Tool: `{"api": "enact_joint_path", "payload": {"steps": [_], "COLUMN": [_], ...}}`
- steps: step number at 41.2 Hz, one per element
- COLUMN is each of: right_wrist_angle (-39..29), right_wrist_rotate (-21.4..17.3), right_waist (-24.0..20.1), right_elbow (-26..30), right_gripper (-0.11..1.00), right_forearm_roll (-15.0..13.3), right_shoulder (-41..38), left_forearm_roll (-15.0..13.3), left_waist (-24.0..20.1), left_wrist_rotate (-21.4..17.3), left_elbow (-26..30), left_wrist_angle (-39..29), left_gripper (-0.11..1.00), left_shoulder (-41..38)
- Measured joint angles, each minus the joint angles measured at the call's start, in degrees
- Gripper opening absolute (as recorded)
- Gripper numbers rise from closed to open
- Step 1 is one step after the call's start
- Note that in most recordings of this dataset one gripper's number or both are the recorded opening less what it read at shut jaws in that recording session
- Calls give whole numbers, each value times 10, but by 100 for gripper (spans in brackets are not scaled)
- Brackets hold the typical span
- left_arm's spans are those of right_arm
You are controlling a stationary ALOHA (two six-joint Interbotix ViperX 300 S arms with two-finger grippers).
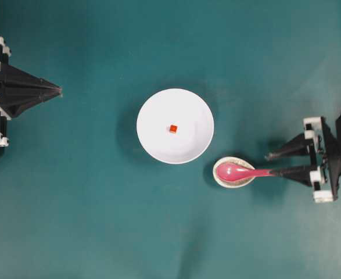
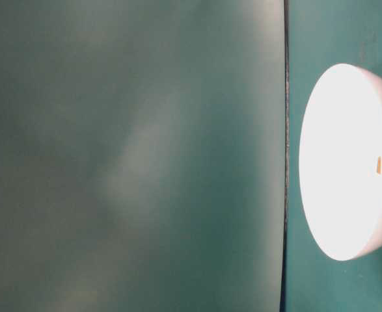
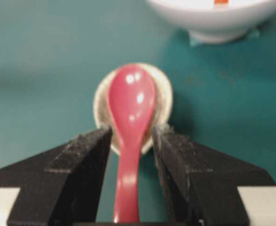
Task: Grip the spoon and scoop the red block from the bowl with right arm.
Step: 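Move the right gripper to the pink spoon handle and close on it, then lift the pink spoon and swing it over the white bowl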
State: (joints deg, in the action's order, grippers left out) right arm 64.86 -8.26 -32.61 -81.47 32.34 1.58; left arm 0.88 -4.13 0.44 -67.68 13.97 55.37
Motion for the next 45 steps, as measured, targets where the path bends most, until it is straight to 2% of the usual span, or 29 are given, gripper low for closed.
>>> {"api": "enact_joint_path", "payload": {"steps": [5, 9, 35, 39, 45], "right_wrist_angle": [8, 9, -11, -11, -11], "right_wrist_rotate": [0, 1, 9, 18, 41], "right_waist": [-31, -42, -47, -48, -48], "right_elbow": [11, 16, 24, 24, 28], "right_gripper": [48, 48, 46, 42, 27], "right_forearm_roll": [38, 51, 54, 53, 54], "right_shoulder": [-40, -58, -86, -86, -86], "left_forearm_roll": [1, 1, 1, 0, 1], "left_waist": [0, 0, -1, -1, -1], "left_wrist_rotate": [0, 0, 0, 0, 0], "left_elbow": [0, 0, -1, 0, 0], "left_wrist_angle": [-1, -1, -1, -1, -3], "left_gripper": [0, 0, 0, 0, 0], "left_shoulder": [1, 0, -1, -1, -1]}}
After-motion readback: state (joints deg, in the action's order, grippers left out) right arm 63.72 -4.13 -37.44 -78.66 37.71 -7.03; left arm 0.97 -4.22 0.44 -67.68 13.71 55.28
